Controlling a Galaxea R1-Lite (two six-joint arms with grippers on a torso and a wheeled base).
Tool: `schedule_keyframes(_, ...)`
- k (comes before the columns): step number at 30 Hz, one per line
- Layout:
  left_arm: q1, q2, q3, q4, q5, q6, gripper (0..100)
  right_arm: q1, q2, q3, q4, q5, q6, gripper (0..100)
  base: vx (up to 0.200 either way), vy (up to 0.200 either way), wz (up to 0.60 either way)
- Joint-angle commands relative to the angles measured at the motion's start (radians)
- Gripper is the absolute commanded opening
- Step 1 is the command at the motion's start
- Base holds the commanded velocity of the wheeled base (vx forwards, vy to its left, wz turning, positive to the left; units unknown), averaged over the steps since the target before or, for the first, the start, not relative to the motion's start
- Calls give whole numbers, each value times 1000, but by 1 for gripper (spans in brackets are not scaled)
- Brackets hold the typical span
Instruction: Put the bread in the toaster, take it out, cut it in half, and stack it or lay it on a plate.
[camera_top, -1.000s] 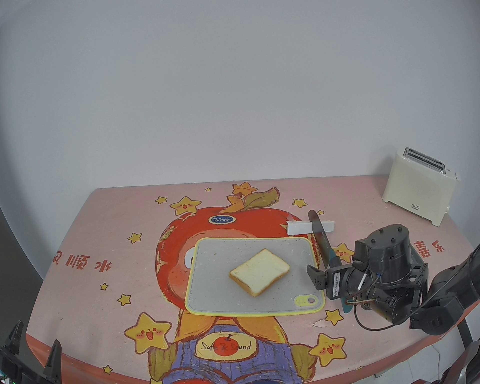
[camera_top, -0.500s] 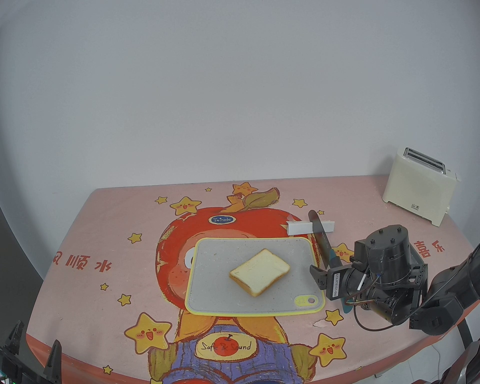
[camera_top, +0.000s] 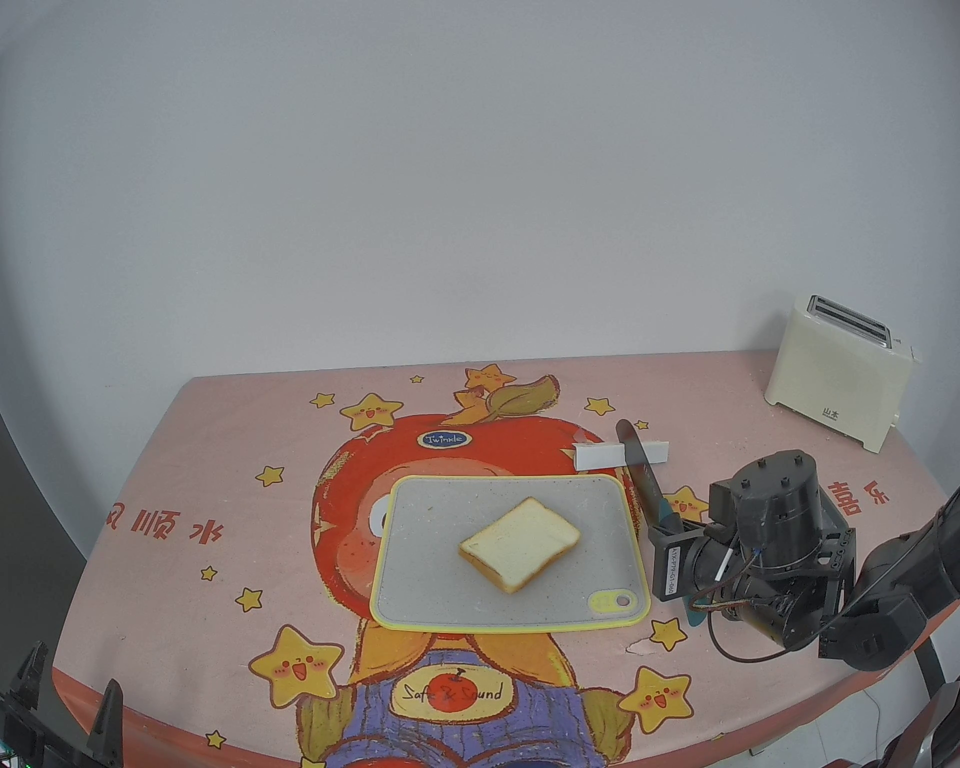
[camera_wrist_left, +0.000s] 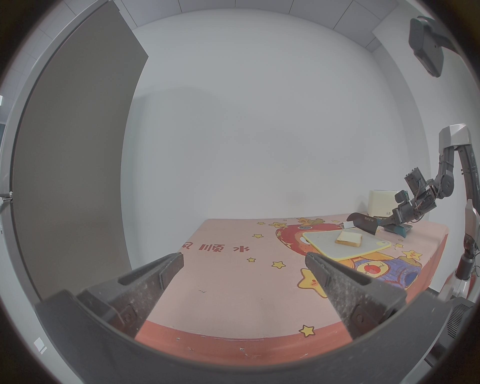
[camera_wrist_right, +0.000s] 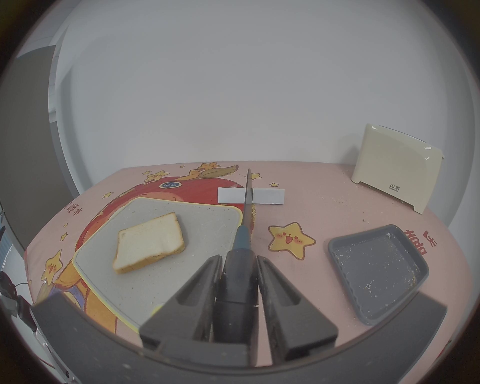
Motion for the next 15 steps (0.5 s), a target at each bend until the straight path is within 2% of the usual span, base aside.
schedule_keyframes(1, 1, -16, 18, 1, 0, 1, 100, 0, -4, -1, -1, 0, 0, 0, 0, 0, 0)
schedule_keyframes(15, 1, -16, 18, 1, 0, -1, 100, -9, -14, -2, -25, -2, -9, 0, 0, 0, 0)
